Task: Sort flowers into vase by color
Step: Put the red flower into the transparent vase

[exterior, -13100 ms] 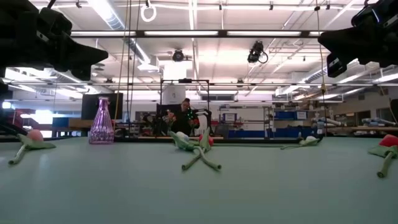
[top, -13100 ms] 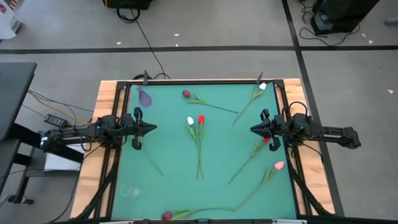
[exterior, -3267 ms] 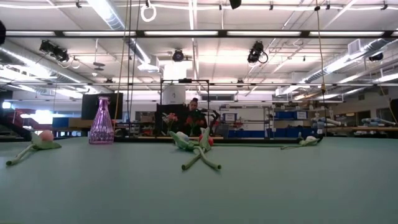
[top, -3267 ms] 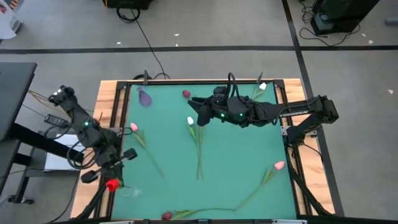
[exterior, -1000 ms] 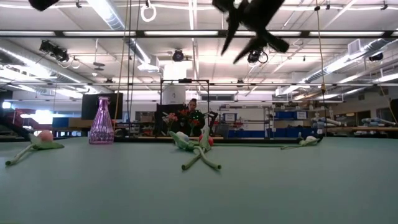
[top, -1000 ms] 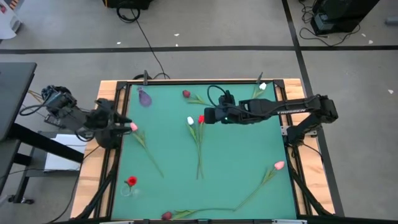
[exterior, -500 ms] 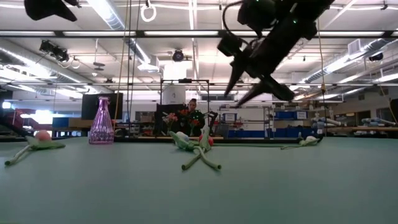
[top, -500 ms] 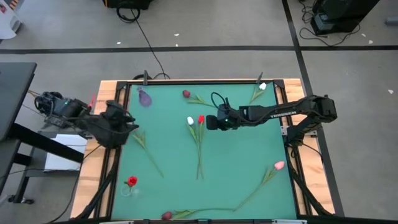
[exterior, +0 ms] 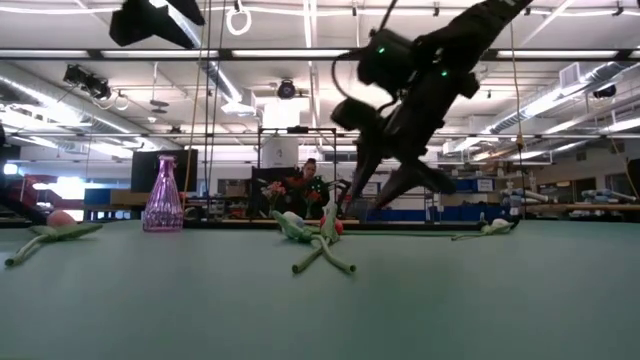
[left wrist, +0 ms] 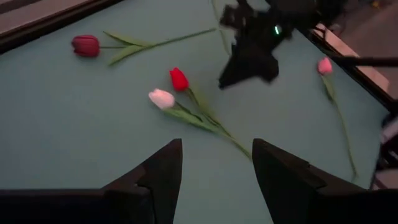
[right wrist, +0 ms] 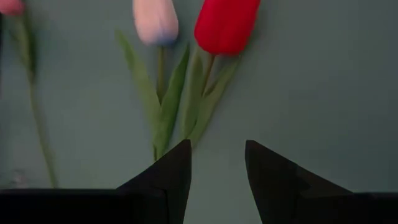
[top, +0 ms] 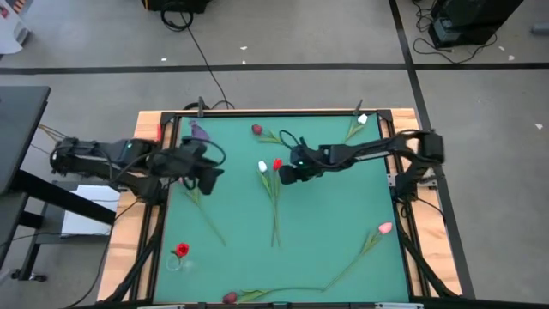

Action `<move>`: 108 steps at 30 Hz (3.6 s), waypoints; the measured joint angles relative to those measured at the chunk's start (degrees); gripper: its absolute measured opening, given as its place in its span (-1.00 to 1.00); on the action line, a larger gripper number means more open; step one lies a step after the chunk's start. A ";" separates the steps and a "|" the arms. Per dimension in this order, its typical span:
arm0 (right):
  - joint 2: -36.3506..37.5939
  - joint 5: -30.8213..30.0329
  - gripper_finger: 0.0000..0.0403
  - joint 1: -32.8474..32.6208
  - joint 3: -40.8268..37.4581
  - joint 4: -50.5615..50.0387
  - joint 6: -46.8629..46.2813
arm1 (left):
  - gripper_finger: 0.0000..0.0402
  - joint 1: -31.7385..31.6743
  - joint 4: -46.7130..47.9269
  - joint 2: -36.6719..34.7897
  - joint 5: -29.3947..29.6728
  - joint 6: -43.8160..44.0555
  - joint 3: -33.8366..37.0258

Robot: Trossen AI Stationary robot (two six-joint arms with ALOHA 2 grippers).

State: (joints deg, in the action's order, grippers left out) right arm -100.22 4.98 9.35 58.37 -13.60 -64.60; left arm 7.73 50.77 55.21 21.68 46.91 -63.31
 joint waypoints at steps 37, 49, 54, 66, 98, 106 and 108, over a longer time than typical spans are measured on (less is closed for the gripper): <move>-16.50 -4.71 -0.60 4.92 14.12 -5.71 6.42 | -0.01 -9.53 1.68 3.68 -8.56 1.49 0.00; -15.10 -2.56 -0.94 5.18 13.79 -2.52 10.37 | -0.01 -9.53 1.36 3.58 -8.30 1.45 0.00; -14.20 -0.99 -0.87 5.17 16.38 -2.30 11.29 | -0.01 -9.55 1.61 3.45 -8.07 1.42 0.00; -14.20 -0.42 -0.91 3.32 27.58 -1.41 22.24 | -0.01 -9.55 2.94 0.34 -7.80 1.59 0.00; -13.98 23.49 -0.89 6.13 34.44 49.06 36.17 | -0.01 -9.05 -11.72 -3.55 -6.87 -18.04 -0.07; -13.93 25.72 -0.89 5.55 34.46 52.96 37.75 | -0.01 -9.07 -14.00 -1.47 -7.01 -20.55 -0.07; -13.93 26.27 -0.89 5.35 34.46 52.96 37.84 | -0.01 -9.10 -15.69 -1.49 -7.01 -22.02 -0.07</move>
State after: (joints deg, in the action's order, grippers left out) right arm -114.15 31.25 14.69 92.84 39.36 -26.76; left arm -1.38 35.09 53.71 14.68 24.90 -63.37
